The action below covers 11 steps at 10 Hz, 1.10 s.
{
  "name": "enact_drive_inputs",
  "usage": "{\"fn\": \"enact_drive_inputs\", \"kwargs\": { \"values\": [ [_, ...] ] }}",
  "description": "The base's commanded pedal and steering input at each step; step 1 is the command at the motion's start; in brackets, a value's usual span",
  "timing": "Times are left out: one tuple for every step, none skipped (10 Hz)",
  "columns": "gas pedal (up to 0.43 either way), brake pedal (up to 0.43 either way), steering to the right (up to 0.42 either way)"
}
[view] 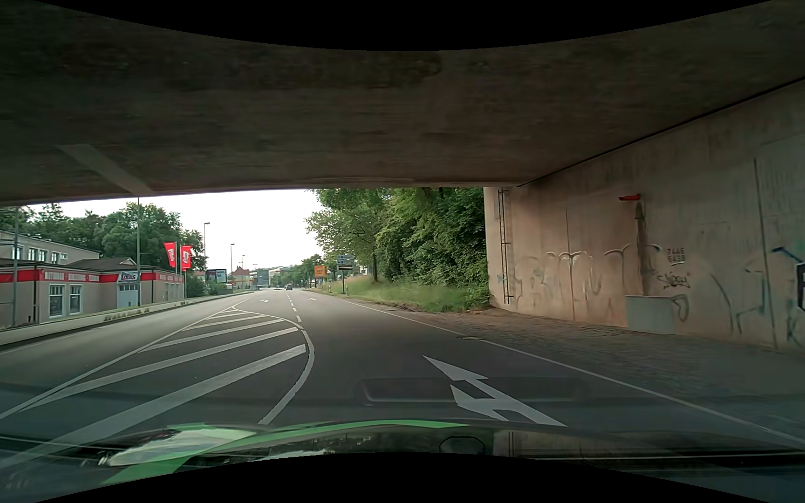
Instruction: Follow the waypoints while adhering to traffic rules and regulations
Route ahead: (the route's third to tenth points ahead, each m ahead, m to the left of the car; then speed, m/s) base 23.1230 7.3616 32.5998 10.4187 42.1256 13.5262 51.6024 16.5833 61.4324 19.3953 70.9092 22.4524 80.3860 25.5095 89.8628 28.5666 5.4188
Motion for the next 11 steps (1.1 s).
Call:
{"fn": "enact_drive_inputs", "kwargs": {
  "values": [
    [0.26,0.0,-0.184],
    [0.26,0.0,-0.176],
    [0.268,0.0,-0.172],
    [0.268,0.0,-0.17],
    [0.268,0.0,-0.166],
    [0.268,0.0,-0.161],
    [0.268,0.0,-0.151],
    [0.268,0.0,-0.142],
    [0.268,0.0,-0.135],
    [0.268,0.0,-0.124],
    [0.268,0.0,-0.116]
  ]
}}
